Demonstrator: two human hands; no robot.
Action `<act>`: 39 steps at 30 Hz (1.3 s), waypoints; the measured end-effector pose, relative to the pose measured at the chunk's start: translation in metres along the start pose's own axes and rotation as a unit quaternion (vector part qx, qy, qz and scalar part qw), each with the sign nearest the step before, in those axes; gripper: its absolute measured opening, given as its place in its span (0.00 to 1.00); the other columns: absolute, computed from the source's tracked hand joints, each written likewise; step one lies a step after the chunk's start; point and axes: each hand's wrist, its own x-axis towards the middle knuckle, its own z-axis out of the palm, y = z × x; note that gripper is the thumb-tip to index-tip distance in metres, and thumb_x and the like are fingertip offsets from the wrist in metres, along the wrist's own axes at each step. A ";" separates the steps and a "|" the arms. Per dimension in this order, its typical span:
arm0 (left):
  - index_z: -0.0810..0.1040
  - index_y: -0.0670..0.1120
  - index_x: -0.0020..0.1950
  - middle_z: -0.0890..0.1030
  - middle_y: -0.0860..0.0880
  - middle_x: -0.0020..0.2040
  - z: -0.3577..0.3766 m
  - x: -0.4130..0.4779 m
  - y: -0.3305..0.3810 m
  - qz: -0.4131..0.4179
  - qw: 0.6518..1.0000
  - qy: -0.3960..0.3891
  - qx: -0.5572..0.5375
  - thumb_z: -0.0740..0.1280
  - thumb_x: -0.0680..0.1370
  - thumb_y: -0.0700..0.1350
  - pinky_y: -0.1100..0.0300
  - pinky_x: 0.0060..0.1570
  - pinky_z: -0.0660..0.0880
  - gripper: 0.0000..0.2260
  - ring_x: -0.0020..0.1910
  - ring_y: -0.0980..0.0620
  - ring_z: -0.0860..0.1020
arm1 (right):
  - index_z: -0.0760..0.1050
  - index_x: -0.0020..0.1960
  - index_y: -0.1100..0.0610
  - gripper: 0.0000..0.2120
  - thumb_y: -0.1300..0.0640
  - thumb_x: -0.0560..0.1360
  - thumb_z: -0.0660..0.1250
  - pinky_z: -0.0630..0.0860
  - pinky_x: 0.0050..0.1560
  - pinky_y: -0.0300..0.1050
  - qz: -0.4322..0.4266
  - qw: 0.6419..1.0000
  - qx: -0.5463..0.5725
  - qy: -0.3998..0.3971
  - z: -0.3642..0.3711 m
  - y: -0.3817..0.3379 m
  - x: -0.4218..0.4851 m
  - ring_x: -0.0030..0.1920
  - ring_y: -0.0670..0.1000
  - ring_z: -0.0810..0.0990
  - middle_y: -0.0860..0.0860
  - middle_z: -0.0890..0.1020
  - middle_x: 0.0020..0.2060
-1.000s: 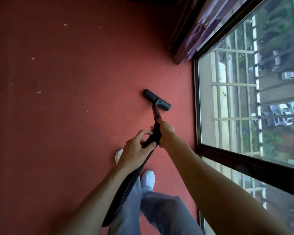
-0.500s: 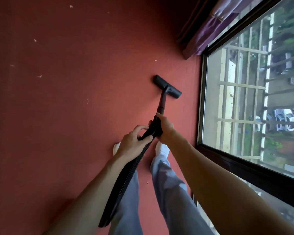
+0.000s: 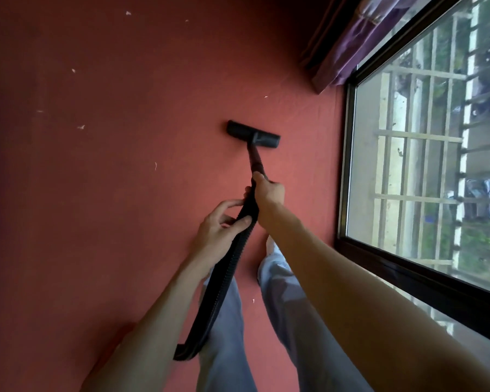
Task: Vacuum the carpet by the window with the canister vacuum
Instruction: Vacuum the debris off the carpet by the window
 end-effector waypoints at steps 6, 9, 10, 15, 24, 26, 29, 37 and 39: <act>0.78 0.70 0.54 0.84 0.47 0.45 0.022 0.025 -0.008 -0.021 0.999 0.013 -0.042 0.67 0.69 0.58 0.41 0.49 0.81 0.14 0.44 0.44 0.84 | 0.72 0.47 0.64 0.07 0.60 0.79 0.65 0.73 0.27 0.43 0.019 0.999 0.013 -0.036 0.001 -0.022 0.036 0.26 0.53 0.72 0.56 0.75 0.31; 0.78 0.71 0.55 0.84 0.51 0.48 0.031 0.025 -0.003 -0.001 0.998 0.001 -0.057 0.70 0.66 0.60 0.48 0.50 0.80 0.17 0.48 0.48 0.83 | 0.71 0.56 0.57 0.07 0.58 0.78 0.62 0.73 0.28 0.43 -0.060 0.998 -0.008 0.006 -0.003 -0.027 0.039 0.25 0.52 0.73 0.55 0.76 0.32; 0.79 0.68 0.56 0.84 0.51 0.48 0.032 0.024 -0.003 0.004 0.997 0.001 -0.073 0.71 0.68 0.58 0.49 0.50 0.79 0.17 0.48 0.46 0.83 | 0.69 0.61 0.52 0.12 0.56 0.78 0.61 0.74 0.28 0.44 -0.094 0.995 -0.022 0.029 -0.005 -0.024 0.037 0.25 0.51 0.74 0.55 0.77 0.33; 0.86 0.52 0.56 0.83 0.43 0.44 0.022 0.009 -0.021 -0.084 0.963 -0.010 -0.255 0.69 0.76 0.50 0.49 0.47 0.73 0.11 0.46 0.40 0.79 | 0.73 0.57 0.46 0.17 0.45 0.70 0.60 0.82 0.43 0.61 -0.170 0.976 -0.111 0.079 -0.010 0.007 0.030 0.36 0.58 0.84 0.54 0.84 0.38; 0.81 0.53 0.63 0.85 0.45 0.46 0.030 0.020 -0.025 -0.102 0.972 -0.050 -0.208 0.70 0.77 0.46 0.50 0.50 0.76 0.15 0.44 0.46 0.81 | 0.75 0.63 0.52 0.19 0.56 0.73 0.57 0.83 0.39 0.61 -0.107 0.970 -0.215 0.042 -0.015 0.004 0.070 0.26 0.54 0.80 0.54 0.80 0.30; 0.79 0.56 0.65 0.86 0.47 0.48 0.036 0.031 -0.023 -0.099 0.977 -0.047 -0.183 0.73 0.74 0.47 0.50 0.52 0.77 0.19 0.44 0.48 0.83 | 0.73 0.65 0.54 0.19 0.58 0.75 0.57 0.83 0.39 0.60 -0.116 0.962 -0.242 0.041 -0.014 -0.010 0.077 0.27 0.54 0.80 0.56 0.81 0.34; 0.78 0.61 0.61 0.85 0.48 0.52 0.044 0.044 -0.013 -0.068 0.984 -0.029 -0.161 0.74 0.74 0.44 0.54 0.49 0.77 0.19 0.45 0.51 0.83 | 0.73 0.65 0.56 0.17 0.58 0.78 0.59 0.84 0.37 0.56 -0.126 0.961 -0.243 0.035 -0.009 -0.032 0.081 0.27 0.53 0.80 0.57 0.82 0.40; 0.83 0.54 0.56 0.85 0.47 0.46 0.030 0.028 -0.021 -0.078 0.977 -0.061 -0.190 0.77 0.69 0.37 0.56 0.50 0.78 0.19 0.45 0.50 0.83 | 0.76 0.59 0.54 0.24 0.47 0.67 0.56 0.83 0.42 0.60 -0.206 0.927 -0.308 0.066 -0.018 -0.010 0.063 0.40 0.61 0.85 0.58 0.84 0.41; 0.83 0.54 0.55 0.85 0.47 0.46 0.030 0.027 -0.024 -0.091 0.975 -0.058 -0.194 0.77 0.70 0.36 0.57 0.48 0.78 0.18 0.44 0.50 0.84 | 0.75 0.57 0.56 0.22 0.48 0.68 0.56 0.83 0.41 0.60 -0.174 0.929 -0.322 0.053 -0.019 -0.004 0.065 0.39 0.61 0.85 0.58 0.84 0.42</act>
